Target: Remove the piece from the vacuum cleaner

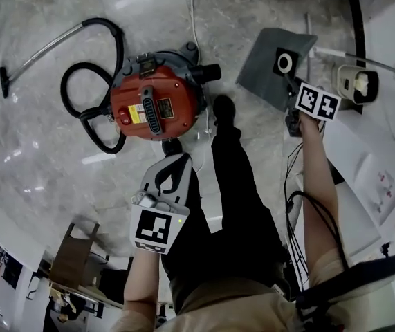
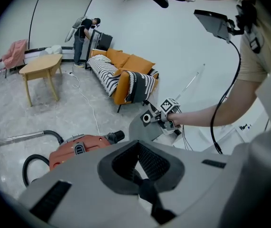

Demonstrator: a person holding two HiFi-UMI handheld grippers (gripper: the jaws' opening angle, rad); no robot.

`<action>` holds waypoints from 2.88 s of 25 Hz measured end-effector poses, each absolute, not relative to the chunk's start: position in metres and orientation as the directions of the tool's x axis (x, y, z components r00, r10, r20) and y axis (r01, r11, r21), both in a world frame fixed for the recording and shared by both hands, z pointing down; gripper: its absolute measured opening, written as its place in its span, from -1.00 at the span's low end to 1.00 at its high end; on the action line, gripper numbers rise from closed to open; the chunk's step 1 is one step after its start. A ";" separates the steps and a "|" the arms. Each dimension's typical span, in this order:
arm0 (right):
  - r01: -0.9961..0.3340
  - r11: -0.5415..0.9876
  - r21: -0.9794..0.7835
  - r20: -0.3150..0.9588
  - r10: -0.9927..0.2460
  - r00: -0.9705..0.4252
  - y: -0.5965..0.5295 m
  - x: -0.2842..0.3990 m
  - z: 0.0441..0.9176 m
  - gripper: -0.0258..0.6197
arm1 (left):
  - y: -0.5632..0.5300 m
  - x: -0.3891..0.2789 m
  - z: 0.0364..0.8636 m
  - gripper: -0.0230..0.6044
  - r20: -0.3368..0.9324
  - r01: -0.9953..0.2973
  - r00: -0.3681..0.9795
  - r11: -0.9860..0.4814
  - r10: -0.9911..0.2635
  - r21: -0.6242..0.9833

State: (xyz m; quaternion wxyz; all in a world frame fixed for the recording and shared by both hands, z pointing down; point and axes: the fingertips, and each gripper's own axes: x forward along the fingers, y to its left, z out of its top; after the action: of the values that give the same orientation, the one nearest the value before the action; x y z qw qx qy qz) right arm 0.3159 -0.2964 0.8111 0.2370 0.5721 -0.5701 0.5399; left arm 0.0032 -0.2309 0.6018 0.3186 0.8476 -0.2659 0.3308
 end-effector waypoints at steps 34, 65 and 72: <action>-0.841 -0.250 -0.479 0.742 -0.627 -0.236 -0.287 0.259 0.547 -0.84 | -0.252 -0.094 0.372 -0.94 0.611 -0.684 0.623 -0.719 -0.489 0.123; -0.855 0.080 -0.513 0.513 -0.770 -0.380 -0.334 0.154 0.342 -0.84 | -0.249 -0.151 0.231 -0.94 0.467 -0.743 0.594 -0.670 -0.655 0.005; -0.836 0.142 -0.530 0.471 -0.771 -0.429 -0.312 0.115 0.309 -0.84 | -0.237 -0.159 0.207 -0.94 0.381 -0.720 0.632 -0.693 -0.674 -0.031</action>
State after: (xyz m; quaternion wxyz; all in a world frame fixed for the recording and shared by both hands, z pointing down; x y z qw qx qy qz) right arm 0.1145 -0.3122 0.3087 0.0428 0.5327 -0.7543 0.3812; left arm -0.1593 -0.2374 0.2070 0.0620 0.9013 -0.3868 0.1850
